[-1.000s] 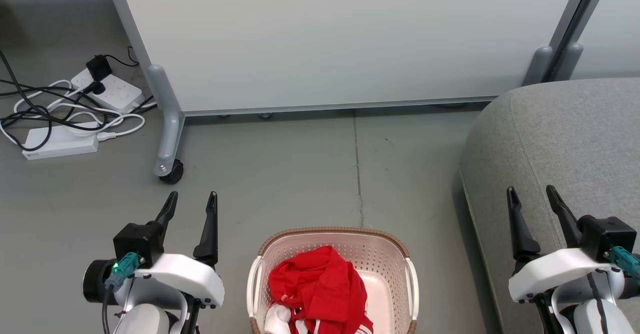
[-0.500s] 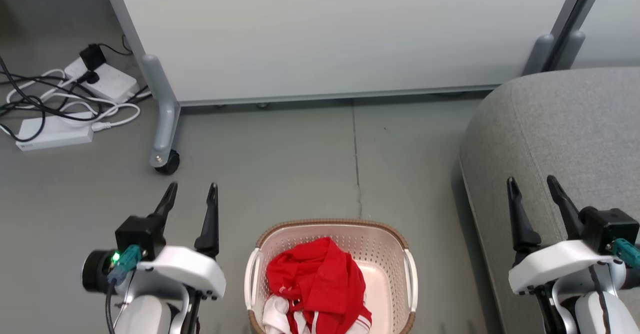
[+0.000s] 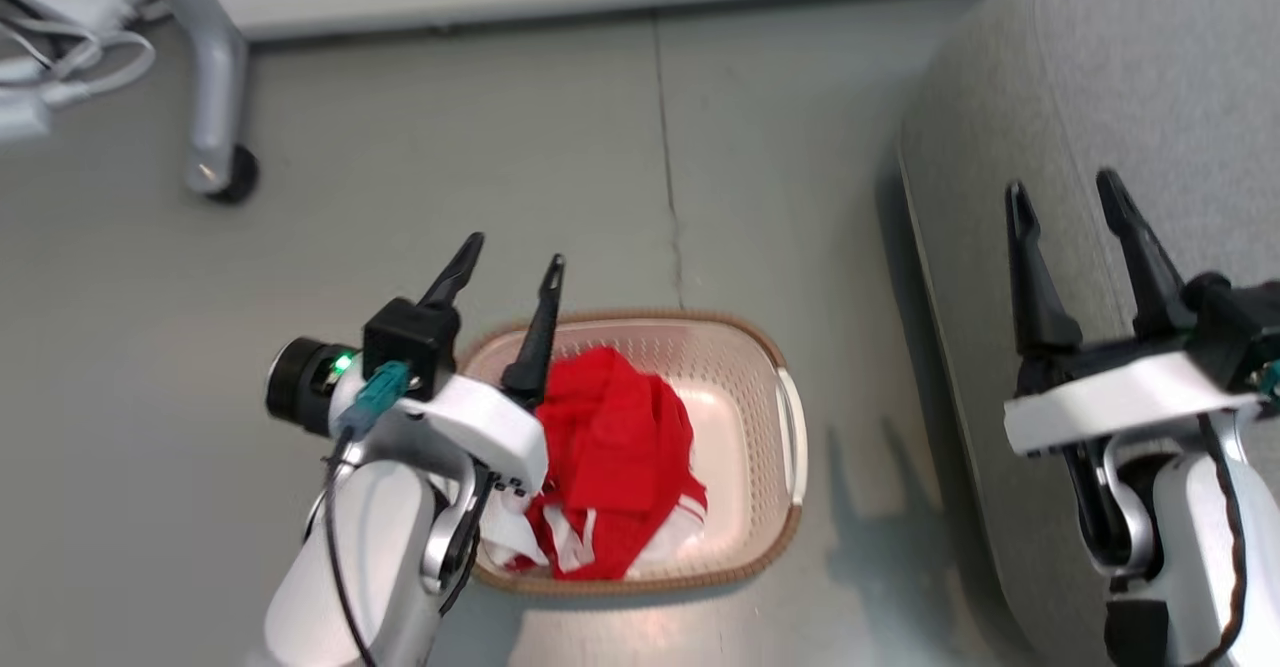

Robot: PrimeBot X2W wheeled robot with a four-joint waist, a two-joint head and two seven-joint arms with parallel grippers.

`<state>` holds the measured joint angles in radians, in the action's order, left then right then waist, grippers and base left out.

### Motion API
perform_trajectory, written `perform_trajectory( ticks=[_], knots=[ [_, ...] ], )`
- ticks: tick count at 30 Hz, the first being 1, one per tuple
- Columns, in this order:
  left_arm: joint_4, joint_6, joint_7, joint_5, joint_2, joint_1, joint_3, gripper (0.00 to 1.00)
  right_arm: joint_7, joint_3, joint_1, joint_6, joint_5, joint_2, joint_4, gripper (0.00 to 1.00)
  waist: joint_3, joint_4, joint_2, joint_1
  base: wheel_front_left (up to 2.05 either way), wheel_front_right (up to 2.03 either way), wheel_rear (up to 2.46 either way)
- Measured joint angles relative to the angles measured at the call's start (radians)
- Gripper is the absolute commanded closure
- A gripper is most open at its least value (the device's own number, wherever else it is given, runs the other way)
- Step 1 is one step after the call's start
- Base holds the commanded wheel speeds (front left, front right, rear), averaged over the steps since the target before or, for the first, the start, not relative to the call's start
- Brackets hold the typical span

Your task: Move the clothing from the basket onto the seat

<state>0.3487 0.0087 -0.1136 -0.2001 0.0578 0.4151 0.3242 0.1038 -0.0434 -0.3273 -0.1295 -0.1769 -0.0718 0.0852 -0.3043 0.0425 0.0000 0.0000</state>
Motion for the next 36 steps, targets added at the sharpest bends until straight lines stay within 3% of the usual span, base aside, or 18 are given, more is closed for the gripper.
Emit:
perform_trajectory(
  ticks=[11, 26, 31, 32, 34, 36],
  knots=[
    [0.292, -0.036, 0.030, 0.043, -0.005, 0.186, 0.106, 0.00, 0.052, -0.069, -0.115, 0.000, -0.021, 0.010, -0.078, 0.00, -0.266, 0.114, 0.0000, 0.0001, 0.00, 0.00, 0.00],
    [0.706, -0.052, 0.173, 0.106, 0.142, 0.392, 0.139, 0.00, 0.152, -0.200, -0.202, 0.000, -0.155, 0.020, -0.044, 0.00, -0.533, 0.346, 0.0000, 0.0001, 0.00, 0.00, 0.00],
    [0.782, -0.061, 0.230, 0.095, 0.157, 0.427, 0.135, 0.00, 0.155, -0.213, -0.216, 0.000, -0.188, 0.021, -0.039, 0.00, -0.577, 0.400, 0.0000, 0.0001, 0.00, 0.00, 0.00],
    [0.795, -0.062, 0.244, 0.092, 0.158, 0.433, 0.135, 0.03, 0.156, -0.212, -0.218, 0.000, -0.191, 0.021, -0.042, 0.00, -0.583, 0.406, 0.0000, 0.0001, 0.00, 0.00, 0.00],
    [0.807, -0.070, 0.247, 0.092, 0.160, 0.440, 0.141, 1.00, 0.156, -0.210, -0.218, 0.000, -0.195, 0.021, -0.044, 0.00, -0.588, 0.412, 0.0000, 0.0001, 0.00, 0.00, 0.00],
    [0.810, -0.070, 0.241, 0.096, 0.160, 0.454, 0.150, 1.00, 0.156, -0.208, -0.218, 0.000, -0.196, 0.021, -0.044, 0.00, -0.585, 0.410, 0.0000, 0.0000, 0.00, 0.00, 0.00]
  ],
)
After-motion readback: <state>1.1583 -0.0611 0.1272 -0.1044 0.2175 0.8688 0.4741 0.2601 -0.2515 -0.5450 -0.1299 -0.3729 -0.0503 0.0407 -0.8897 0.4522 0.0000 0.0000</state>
